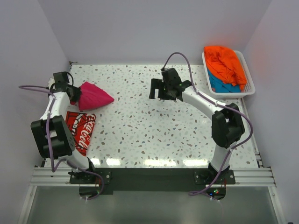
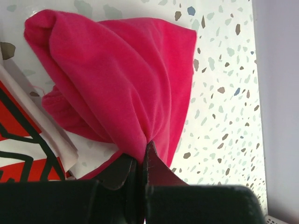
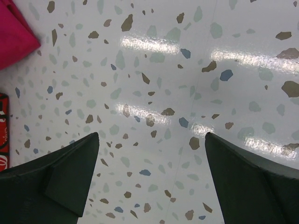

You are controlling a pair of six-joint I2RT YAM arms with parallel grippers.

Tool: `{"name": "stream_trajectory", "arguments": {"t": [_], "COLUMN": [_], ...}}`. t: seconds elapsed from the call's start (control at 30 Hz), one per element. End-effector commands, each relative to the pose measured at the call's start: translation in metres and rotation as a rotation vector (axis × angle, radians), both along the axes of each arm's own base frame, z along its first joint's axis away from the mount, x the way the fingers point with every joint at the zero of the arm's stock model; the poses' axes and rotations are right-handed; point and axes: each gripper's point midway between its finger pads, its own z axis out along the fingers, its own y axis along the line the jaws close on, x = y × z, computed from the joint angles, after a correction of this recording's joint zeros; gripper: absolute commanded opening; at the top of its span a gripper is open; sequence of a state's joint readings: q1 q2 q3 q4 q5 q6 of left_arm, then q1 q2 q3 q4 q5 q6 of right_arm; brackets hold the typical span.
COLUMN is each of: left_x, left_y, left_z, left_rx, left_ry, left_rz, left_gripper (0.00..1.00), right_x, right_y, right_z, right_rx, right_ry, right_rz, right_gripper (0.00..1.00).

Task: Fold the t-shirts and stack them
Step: Neatly place the folded tshirt to the corner

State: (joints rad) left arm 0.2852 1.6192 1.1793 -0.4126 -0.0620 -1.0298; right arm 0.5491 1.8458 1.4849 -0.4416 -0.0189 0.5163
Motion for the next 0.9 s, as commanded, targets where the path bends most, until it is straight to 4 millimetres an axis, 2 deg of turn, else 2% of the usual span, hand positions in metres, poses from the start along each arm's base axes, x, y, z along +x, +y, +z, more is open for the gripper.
{"name": "stream_trajectory", "arguments": {"t": [0.0,0.43,0.67,0.87], "left_x": [-0.003,-0.036,-0.050,-0.055], "left_y": [0.014,0.024,0.029,0.029], "left_z": [0.041,0.045,0.060,0.073], "left_rx": [0.054,0.077,0.107,0.127], "left_ry": [-0.077,-0.053,-0.070,-0.093], "left_rz": [0.033,0.083,0.100,0.095], "left_gripper": [0.00,0.00,0.00,0.00], "right_x": [-0.001,-0.008,-0.016,-0.021], "right_y": [0.004,0.006,0.004,0.001], "right_z": [0.033,0.038,0.039,0.046], "right_rx": [0.052,0.060,0.062,0.064], "right_ry": [-0.067,-0.075,-0.074,-0.087], "right_rz": [0.005,0.019,0.026,0.024], "right_gripper": [0.99,0.99,0.99,0.99]}}
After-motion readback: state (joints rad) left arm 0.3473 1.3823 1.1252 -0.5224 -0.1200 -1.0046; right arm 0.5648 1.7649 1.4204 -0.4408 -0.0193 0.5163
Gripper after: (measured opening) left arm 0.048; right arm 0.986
